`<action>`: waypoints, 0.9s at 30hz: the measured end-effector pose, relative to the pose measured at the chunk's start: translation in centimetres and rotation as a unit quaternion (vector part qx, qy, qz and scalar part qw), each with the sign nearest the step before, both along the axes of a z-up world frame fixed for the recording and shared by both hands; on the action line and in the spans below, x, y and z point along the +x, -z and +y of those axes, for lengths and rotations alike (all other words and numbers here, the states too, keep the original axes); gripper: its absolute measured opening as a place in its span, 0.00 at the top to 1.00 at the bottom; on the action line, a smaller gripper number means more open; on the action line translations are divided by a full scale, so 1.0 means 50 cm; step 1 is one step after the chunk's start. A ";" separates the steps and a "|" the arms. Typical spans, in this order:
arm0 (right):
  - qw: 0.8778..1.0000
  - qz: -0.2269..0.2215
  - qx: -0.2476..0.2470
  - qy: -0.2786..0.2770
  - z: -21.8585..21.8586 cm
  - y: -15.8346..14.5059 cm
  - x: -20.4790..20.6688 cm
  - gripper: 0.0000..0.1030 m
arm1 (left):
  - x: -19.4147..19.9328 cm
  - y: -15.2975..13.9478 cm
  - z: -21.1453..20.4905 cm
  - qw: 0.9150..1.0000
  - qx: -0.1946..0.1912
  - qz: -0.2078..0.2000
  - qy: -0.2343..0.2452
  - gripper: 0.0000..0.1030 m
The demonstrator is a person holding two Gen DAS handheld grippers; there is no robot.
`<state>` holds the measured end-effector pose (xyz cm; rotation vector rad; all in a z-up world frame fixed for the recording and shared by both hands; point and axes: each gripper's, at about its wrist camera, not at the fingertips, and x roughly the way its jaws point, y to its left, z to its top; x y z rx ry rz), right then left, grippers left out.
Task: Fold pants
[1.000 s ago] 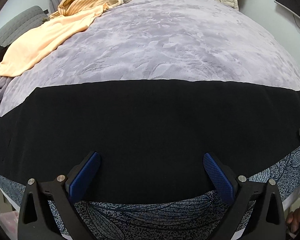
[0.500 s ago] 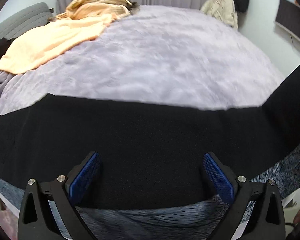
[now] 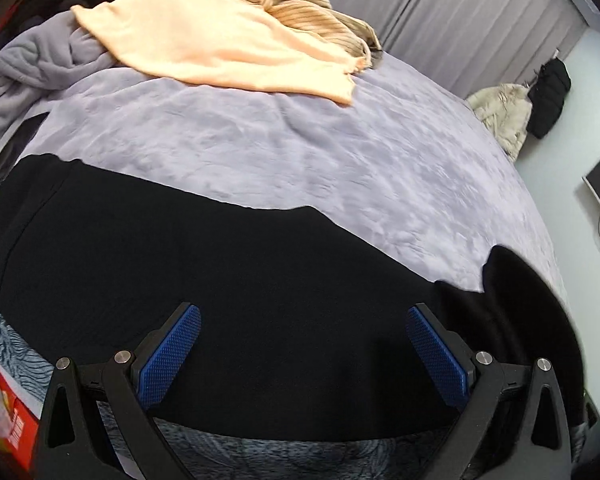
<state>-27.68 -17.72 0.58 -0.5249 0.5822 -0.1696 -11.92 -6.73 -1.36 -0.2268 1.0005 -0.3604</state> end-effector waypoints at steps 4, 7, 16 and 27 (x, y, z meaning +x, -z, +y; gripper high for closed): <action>0.998 0.045 -0.051 -0.008 0.078 0.070 0.040 0.83 | 0.018 0.001 0.048 1.000 -0.006 0.001 -0.024 0.00; 0.995 0.063 -0.081 -0.001 0.106 0.105 0.050 0.67 | 0.021 -0.006 0.060 1.000 -0.006 -0.006 -0.024 0.00; 0.999 0.021 -0.026 -0.021 0.069 -0.007 -0.112 0.19 | -0.018 -0.047 0.021 1.000 0.009 -0.022 -0.001 0.00; 0.996 0.050 0.017 0.073 -0.160 0.040 -0.149 0.15 | -0.125 0.015 -0.212 0.984 0.137 -0.025 0.112 0.00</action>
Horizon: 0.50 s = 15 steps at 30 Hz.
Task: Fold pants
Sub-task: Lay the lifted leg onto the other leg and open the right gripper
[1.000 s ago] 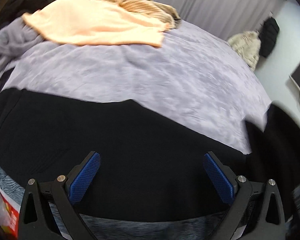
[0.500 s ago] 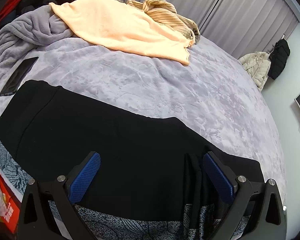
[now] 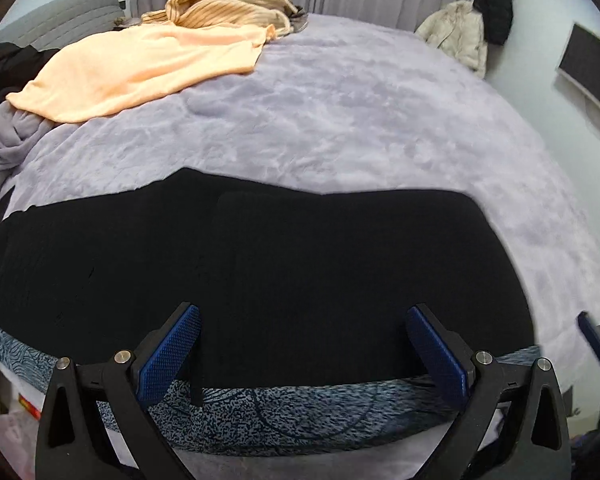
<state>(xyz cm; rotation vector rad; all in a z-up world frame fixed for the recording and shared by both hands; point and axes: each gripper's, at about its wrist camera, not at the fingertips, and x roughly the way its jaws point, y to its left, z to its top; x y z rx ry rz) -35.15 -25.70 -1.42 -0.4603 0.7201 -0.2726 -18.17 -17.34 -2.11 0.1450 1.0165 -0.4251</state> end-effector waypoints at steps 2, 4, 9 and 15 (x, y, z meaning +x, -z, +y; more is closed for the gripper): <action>0.999 0.003 -0.033 0.034 -0.023 0.022 0.016 0.15 | 0.017 0.031 0.011 1.000 0.019 0.007 -0.024 0.00; 0.998 0.017 0.016 0.051 -0.070 0.027 0.019 0.15 | 0.035 0.050 0.034 0.999 -0.004 0.023 -0.036 0.00; 0.988 0.065 0.140 0.030 -0.128 -0.006 -0.003 0.15 | 0.025 0.055 0.034 1.000 0.014 0.003 -0.027 0.00; 0.962 -0.021 0.268 -0.052 -0.157 -0.106 -0.021 0.14 | 0.029 0.050 0.036 0.999 0.017 0.009 -0.033 0.00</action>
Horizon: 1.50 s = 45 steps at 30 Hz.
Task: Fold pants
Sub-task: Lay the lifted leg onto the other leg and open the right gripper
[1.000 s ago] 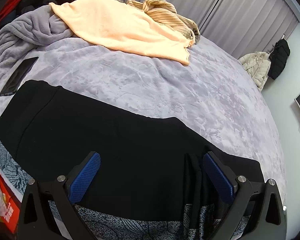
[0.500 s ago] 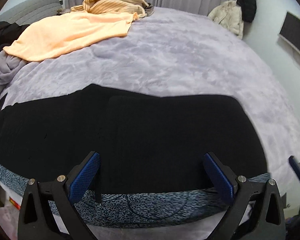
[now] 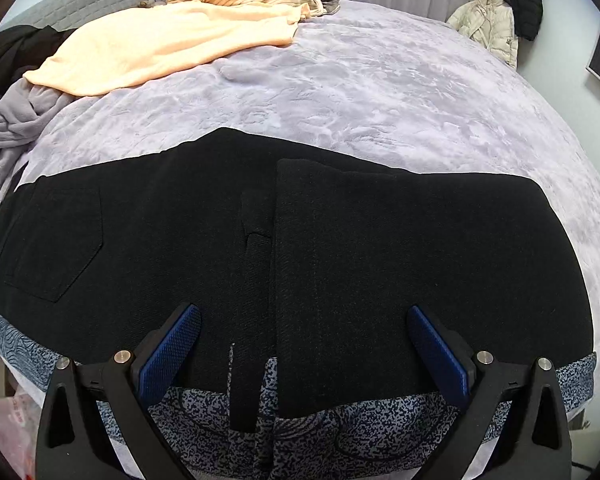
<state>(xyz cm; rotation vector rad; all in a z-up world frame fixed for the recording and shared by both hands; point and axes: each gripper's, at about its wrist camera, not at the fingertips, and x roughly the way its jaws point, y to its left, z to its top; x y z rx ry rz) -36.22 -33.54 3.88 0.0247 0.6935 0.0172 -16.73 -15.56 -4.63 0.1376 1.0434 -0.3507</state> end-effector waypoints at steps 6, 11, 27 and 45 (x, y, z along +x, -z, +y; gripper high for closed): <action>0.994 0.072 0.042 -0.065 0.053 0.088 0.119 0.36 | -0.002 -0.031 0.023 0.999 0.010 -0.025 -0.025 0.00; 0.990 0.102 0.035 -0.092 0.064 0.150 0.140 0.36 | 0.001 -0.044 0.024 0.999 -0.032 -0.016 -0.013 0.00; 0.989 0.127 -0.022 -0.069 0.031 0.142 0.294 0.36 | -0.006 0.007 -0.009 1.000 0.012 -0.016 0.011 0.00; 0.989 0.131 -0.056 -0.034 0.090 0.078 0.238 0.20 | -0.005 0.007 -0.006 1.000 0.004 -0.012 0.016 0.00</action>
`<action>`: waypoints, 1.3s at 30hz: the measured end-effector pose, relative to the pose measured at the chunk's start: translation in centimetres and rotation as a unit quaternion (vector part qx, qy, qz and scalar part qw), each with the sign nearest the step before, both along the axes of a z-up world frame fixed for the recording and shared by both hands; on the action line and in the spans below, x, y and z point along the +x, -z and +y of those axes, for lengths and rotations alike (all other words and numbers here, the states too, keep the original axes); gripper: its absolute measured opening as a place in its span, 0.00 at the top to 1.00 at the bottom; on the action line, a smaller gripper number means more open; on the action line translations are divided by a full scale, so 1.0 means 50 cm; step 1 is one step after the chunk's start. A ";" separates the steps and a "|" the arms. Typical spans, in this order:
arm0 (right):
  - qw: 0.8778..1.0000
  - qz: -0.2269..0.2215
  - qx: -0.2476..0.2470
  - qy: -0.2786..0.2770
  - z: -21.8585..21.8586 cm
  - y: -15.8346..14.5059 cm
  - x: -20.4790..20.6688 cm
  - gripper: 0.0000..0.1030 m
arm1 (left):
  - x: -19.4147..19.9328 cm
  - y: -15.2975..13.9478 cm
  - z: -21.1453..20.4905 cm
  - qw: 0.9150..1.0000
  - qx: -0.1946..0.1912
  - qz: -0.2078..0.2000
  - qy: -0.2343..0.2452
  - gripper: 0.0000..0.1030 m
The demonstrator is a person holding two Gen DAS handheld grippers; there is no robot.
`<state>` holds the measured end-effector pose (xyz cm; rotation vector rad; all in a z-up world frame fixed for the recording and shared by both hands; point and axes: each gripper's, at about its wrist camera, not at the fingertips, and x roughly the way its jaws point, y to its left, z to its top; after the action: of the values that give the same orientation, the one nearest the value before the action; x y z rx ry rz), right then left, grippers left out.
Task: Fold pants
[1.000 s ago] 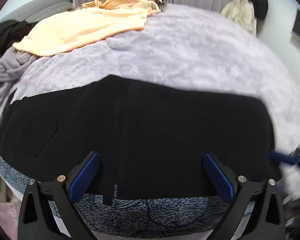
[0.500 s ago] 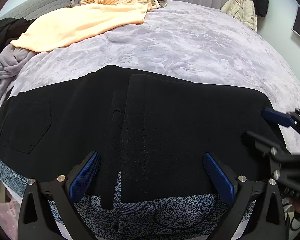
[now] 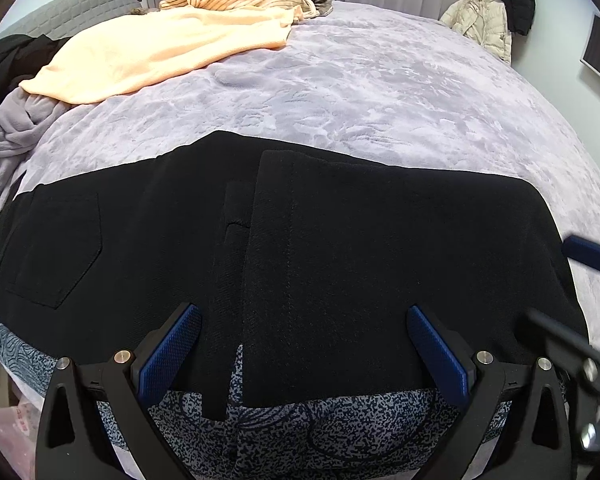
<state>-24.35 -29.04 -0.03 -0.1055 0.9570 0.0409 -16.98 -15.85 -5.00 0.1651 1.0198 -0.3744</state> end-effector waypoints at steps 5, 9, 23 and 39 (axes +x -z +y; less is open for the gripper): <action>0.992 0.064 0.087 0.062 -0.061 0.042 0.093 0.19 | 0.018 0.000 0.030 1.000 -0.019 0.014 -0.012 0.00; 0.995 0.058 0.065 0.052 -0.047 0.040 0.095 0.13 | 0.015 -0.008 0.034 1.000 -0.002 -0.008 -0.021 0.00; 0.995 0.052 -0.029 0.084 0.046 0.040 0.138 0.00 | 0.034 -0.057 0.098 0.997 0.018 -0.068 -0.034 0.00; 0.998 0.050 0.038 0.018 0.165 0.048 0.135 0.00 | 0.111 -0.046 0.272 0.990 0.050 -0.073 -0.106 0.00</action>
<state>-17.60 -20.78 -2.42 -0.0165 1.0560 0.0505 -11.44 -2.24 -2.71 0.1698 0.9012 -0.1158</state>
